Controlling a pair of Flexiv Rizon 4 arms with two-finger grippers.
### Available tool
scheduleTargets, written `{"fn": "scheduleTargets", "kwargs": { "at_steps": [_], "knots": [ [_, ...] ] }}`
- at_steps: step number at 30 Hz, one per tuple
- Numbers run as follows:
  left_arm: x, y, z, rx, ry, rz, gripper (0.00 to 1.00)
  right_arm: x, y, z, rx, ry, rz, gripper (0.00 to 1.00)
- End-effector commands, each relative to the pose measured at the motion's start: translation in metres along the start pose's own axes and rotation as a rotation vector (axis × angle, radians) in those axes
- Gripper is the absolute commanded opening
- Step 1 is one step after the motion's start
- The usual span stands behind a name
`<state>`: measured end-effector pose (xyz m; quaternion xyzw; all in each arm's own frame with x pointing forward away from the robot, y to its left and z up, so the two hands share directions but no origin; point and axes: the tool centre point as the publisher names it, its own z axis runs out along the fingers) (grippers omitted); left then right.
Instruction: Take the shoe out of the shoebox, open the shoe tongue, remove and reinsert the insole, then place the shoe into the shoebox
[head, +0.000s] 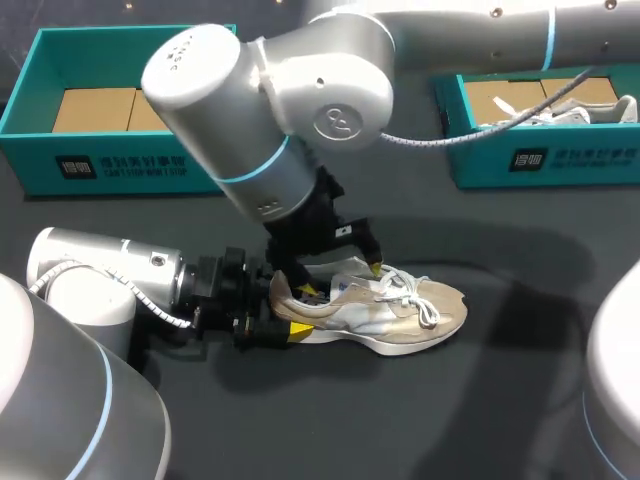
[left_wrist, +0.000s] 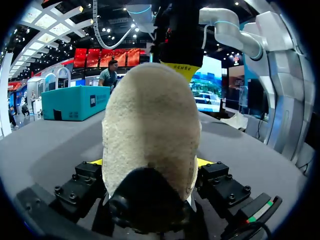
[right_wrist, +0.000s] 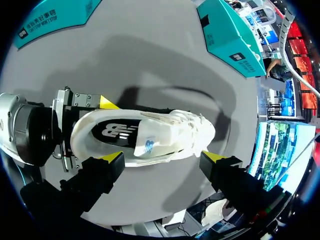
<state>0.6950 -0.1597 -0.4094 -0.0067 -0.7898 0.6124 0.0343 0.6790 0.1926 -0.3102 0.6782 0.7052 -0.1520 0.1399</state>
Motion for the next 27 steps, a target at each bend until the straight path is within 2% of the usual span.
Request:
{"fn": "scheduleTargets", "kwargs": {
  "at_steps": [1, 12, 27],
  "knots": [
    [0.002, 0.001, 0.002, -0.002, -0.002, 0.0, 0.0, 0.007, -0.002, 0.004, -0.003, -0.128, 0.559, 1.0],
    [0.002, 0.001, 0.002, -0.002, -0.002, 0.0, 0.0, 0.011, 0.004, 0.013, -0.023, -0.177, 0.627, 1.0],
    [0.002, 0.001, 0.002, -0.002, -0.002, 0.0, 0.0, 0.002, 0.006, 0.036, -0.076, -0.205, 0.709, 1.0]
  ]
}}
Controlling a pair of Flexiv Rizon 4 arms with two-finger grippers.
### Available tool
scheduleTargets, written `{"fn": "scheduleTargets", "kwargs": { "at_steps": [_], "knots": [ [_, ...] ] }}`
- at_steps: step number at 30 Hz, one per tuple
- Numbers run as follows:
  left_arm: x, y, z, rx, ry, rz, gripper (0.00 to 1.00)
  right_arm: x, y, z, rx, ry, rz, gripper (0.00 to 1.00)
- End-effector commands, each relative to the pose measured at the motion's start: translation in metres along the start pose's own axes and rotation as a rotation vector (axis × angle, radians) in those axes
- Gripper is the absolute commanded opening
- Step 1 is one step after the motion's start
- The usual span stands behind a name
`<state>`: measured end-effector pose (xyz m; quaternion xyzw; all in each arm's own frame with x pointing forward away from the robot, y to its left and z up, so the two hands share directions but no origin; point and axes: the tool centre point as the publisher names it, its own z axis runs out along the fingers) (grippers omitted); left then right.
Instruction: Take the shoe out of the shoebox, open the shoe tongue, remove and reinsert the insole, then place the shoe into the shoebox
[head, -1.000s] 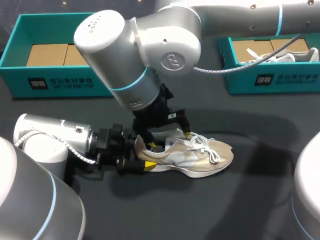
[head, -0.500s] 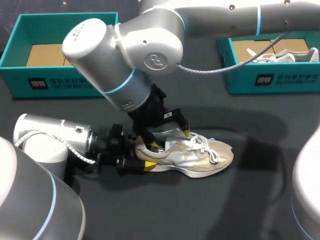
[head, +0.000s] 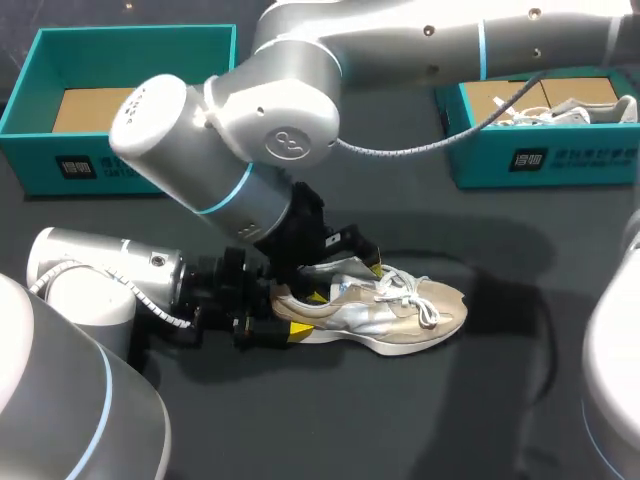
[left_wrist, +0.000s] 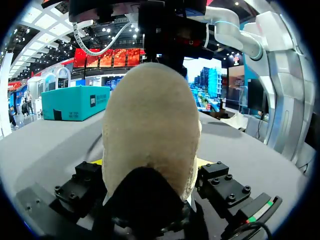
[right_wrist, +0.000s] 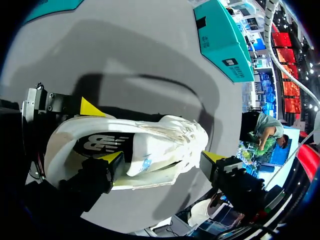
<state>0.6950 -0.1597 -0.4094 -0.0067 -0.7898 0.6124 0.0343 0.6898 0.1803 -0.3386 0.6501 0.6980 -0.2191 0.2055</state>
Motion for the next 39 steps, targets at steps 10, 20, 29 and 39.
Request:
{"fn": "scheduleTargets", "kwargs": {
  "at_steps": [10, 20, 29, 39],
  "knots": [
    [0.002, 0.001, 0.002, -0.002, -0.002, 0.0, 0.0, -0.012, -0.005, 0.01, -0.003, -0.023, 0.776, 1.0],
    [0.002, 0.001, 0.002, -0.002, -0.002, 0.0, 0.0, -0.033, -0.007, 0.004, 0.003, -0.03, 0.783, 1.0],
    [0.002, 0.001, 0.002, -0.002, -0.002, 0.0, 0.0, -0.032, -0.01, -0.002, 0.045, 0.008, 0.782, 0.82],
    [0.002, 0.001, 0.002, -0.002, -0.002, 0.0, 0.0, -0.033, -0.016, -0.003, 0.078, 0.047, 0.751, 0.16]
  ]
}}
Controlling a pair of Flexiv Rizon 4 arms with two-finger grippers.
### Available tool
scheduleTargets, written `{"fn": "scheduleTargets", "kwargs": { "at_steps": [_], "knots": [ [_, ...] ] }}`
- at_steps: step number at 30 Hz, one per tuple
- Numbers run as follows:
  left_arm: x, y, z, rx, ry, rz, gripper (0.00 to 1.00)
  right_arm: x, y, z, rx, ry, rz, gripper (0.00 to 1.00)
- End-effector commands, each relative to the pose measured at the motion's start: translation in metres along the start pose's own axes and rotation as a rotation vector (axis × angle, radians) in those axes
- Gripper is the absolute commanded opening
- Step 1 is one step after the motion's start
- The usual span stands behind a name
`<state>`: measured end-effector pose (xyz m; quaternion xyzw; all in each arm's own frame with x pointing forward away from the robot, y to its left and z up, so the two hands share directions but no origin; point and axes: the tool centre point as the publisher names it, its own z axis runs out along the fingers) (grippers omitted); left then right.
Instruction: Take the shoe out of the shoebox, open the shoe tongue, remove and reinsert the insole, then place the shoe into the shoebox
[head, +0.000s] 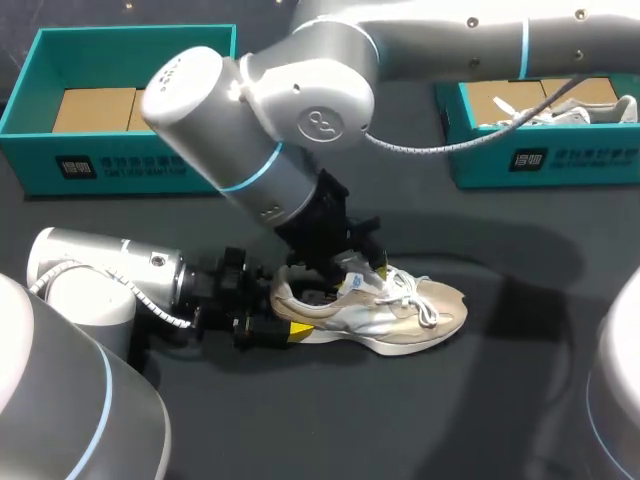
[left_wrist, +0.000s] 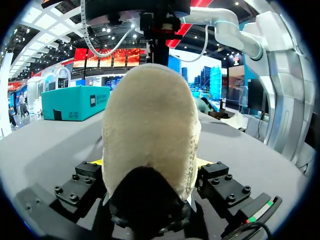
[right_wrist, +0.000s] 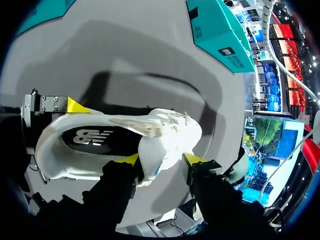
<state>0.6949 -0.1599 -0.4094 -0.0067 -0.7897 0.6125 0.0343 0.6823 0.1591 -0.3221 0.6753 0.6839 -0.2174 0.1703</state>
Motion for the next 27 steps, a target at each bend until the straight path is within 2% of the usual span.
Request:
{"fn": "scheduleTargets", "kwargs": {
  "at_steps": [1, 5, 11, 13, 15, 16, 27],
  "knots": [
    [0.002, 0.001, 0.002, -0.002, -0.002, 0.0, 0.0, -0.009, -0.006, -0.002, 0.008, 0.023, 0.693, 0.1],
    [0.002, 0.001, 0.002, -0.002, -0.002, 0.0, 0.0, -0.014, -0.002, -0.002, 0.032, 0.038, 0.618, 0.0],
    [0.002, 0.001, 0.002, -0.002, -0.002, 0.0, 0.0, -0.022, 0.004, -0.004, 0.022, 0.077, 0.495, 0.0],
    [0.002, 0.001, 0.002, -0.002, -0.002, 0.0, 0.0, -0.026, 0.006, -0.002, -0.013, 0.127, 0.415, 0.0],
    [0.002, 0.001, 0.002, -0.002, -0.002, 0.0, 0.0, -0.033, 0.008, 0.003, -0.086, 0.261, 0.275, 0.0],
    [0.002, 0.001, 0.002, -0.002, -0.002, 0.0, 0.0, -0.036, 0.008, 0.007, -0.097, 0.326, 0.242, 0.0],
    [0.002, 0.001, 0.002, -0.002, -0.002, 0.0, 0.0, -0.036, 0.008, 0.007, -0.097, 0.326, 0.242, 0.0]
  ]
}}
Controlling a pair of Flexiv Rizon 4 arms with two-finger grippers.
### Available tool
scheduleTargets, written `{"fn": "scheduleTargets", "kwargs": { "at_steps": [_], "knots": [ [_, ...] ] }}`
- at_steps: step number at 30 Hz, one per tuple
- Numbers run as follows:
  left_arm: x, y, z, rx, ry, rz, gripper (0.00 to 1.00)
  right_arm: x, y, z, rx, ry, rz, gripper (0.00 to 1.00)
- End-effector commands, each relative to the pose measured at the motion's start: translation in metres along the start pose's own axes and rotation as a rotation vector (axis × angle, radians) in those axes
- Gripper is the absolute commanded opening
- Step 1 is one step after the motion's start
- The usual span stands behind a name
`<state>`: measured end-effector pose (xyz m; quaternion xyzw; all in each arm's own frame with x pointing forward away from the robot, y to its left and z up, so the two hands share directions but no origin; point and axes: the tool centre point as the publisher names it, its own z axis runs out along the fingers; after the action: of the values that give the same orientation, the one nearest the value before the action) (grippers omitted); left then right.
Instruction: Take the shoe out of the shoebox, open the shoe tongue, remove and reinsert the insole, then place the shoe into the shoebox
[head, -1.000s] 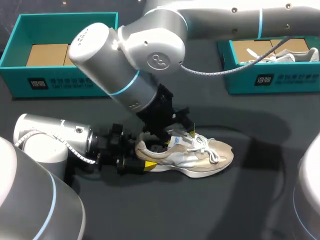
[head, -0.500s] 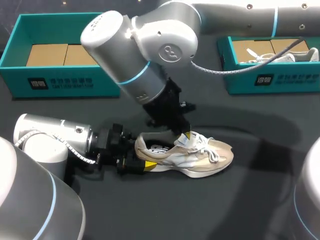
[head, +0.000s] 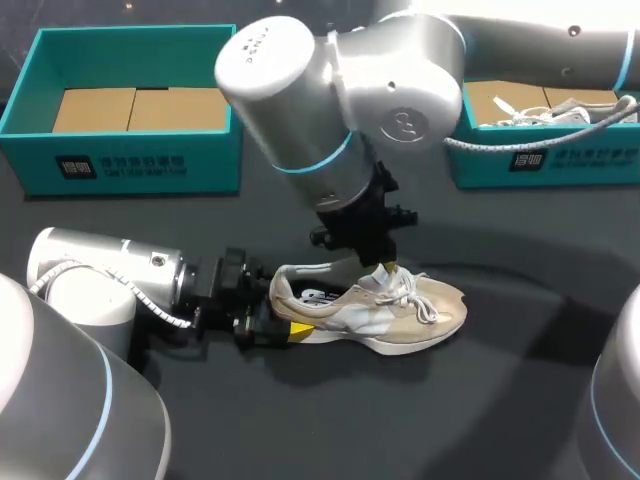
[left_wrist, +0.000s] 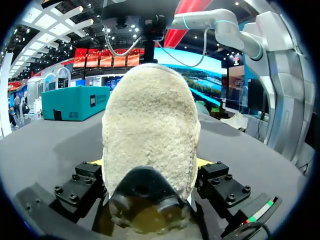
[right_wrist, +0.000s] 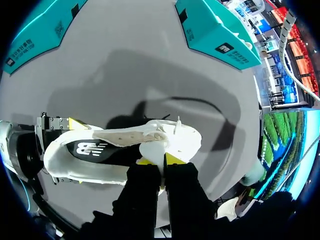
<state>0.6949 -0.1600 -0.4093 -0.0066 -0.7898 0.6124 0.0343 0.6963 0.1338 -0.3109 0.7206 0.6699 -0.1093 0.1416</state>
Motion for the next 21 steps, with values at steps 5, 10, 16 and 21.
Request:
{"fn": "scheduleTargets", "kwargs": {
  "at_steps": [5, 10, 16, 21],
  "knots": [
    [0.002, 0.002, 0.002, -0.002, -0.002, 0.0, 0.0, -0.009, -0.004, 0.002, -0.017, 0.12, 0.14, 0.0],
    [0.002, 0.002, 0.002, -0.002, -0.002, 0.0, 0.0, -0.02, -0.004, 0.007, 0.017, 0.145, 0.076, 0.0],
    [0.002, 0.002, 0.002, -0.002, -0.002, 0.0, 0.0, -0.03, -0.004, 0.017, 0.041, 0.143, 0.004, 0.0],
    [0.002, 0.002, 0.002, -0.002, -0.002, 0.0, 0.0, -0.04, -0.006, 0.024, 0.039, 0.126, -0.012, 0.0]
  ]
}}
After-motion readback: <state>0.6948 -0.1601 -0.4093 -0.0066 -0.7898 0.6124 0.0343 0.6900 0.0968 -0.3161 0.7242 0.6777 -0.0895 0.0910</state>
